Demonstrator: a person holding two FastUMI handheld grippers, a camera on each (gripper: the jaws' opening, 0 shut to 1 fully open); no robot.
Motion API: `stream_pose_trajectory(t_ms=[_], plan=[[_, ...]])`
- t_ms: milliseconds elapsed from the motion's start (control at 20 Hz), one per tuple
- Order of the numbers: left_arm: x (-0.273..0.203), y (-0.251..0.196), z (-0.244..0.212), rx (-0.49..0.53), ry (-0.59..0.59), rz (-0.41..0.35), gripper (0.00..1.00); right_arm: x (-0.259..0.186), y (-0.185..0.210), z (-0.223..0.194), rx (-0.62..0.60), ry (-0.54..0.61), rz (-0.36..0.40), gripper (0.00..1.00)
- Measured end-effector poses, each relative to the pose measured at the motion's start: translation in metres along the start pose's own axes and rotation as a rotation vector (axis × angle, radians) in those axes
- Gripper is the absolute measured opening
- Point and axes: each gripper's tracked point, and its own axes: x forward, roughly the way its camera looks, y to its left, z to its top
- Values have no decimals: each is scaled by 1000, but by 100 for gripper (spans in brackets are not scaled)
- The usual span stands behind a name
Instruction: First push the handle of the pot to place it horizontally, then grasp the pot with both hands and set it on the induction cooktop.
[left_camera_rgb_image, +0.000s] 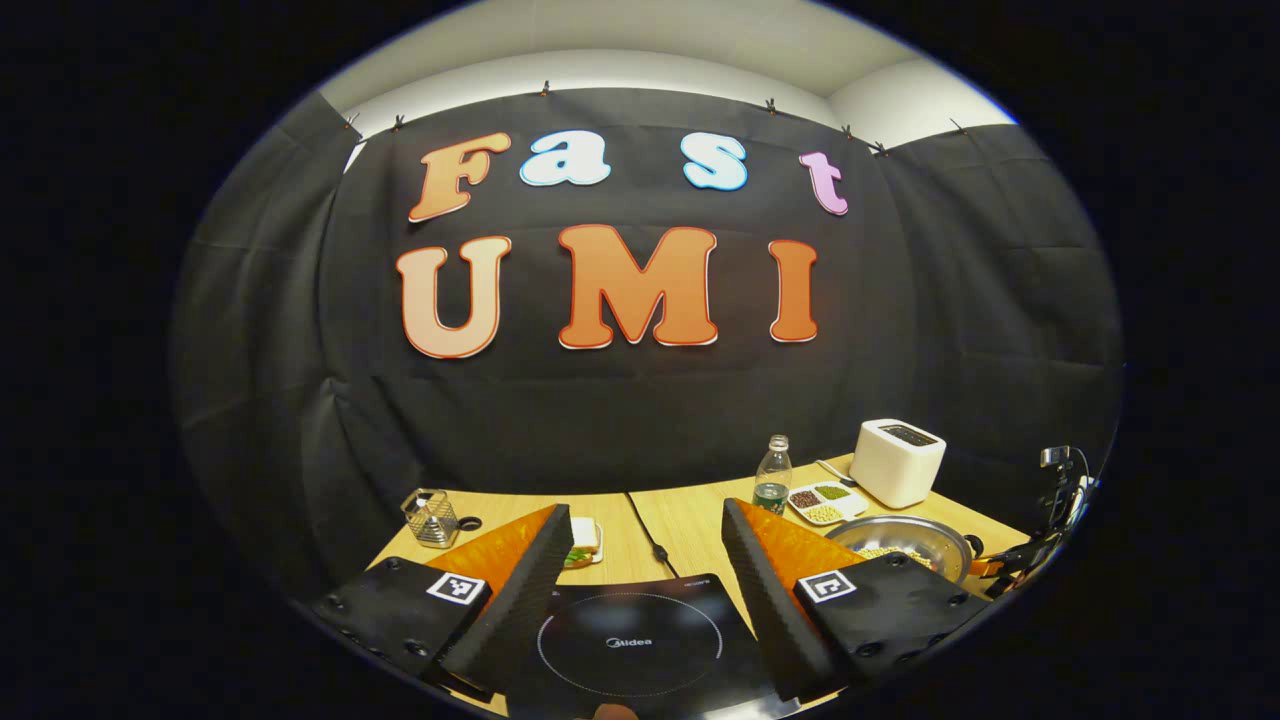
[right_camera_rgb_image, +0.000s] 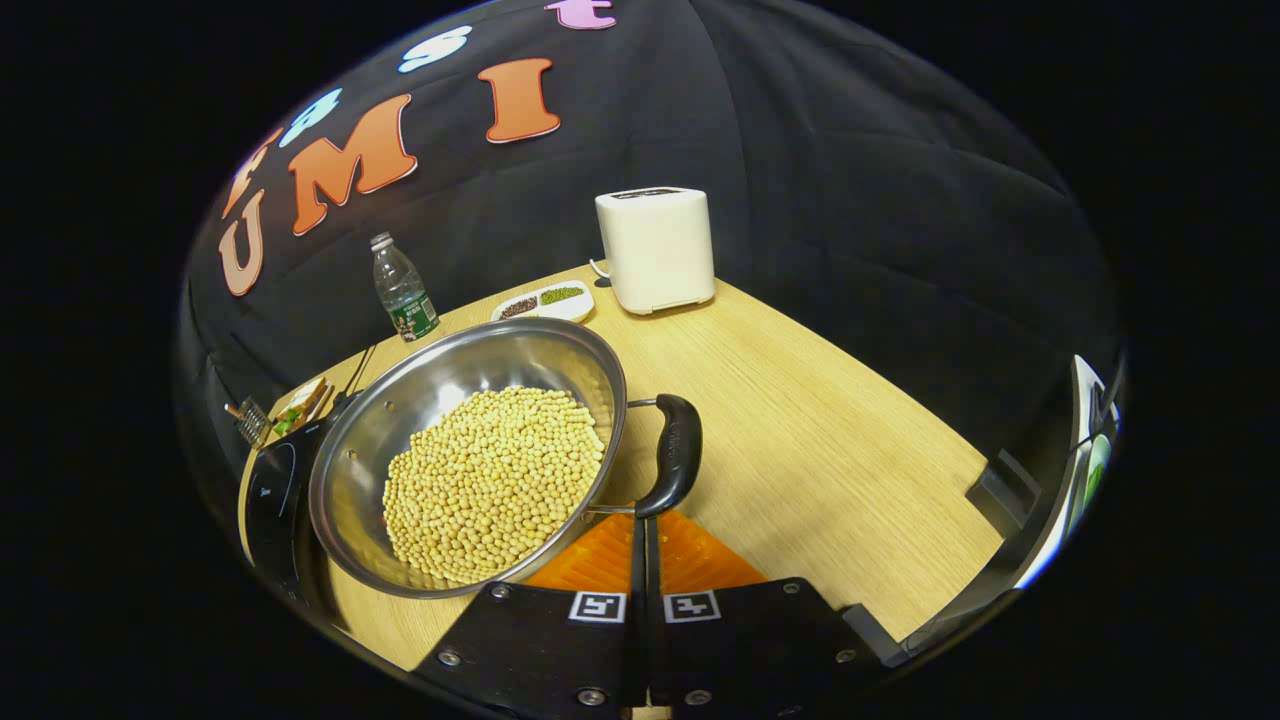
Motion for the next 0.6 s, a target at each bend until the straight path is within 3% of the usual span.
stream_pose_trajectory(t_ms=[600], plan=[[32, -32, -57, -59, 127, -55, 98, 33, -4, 27, -5, 16, 3, 0]])
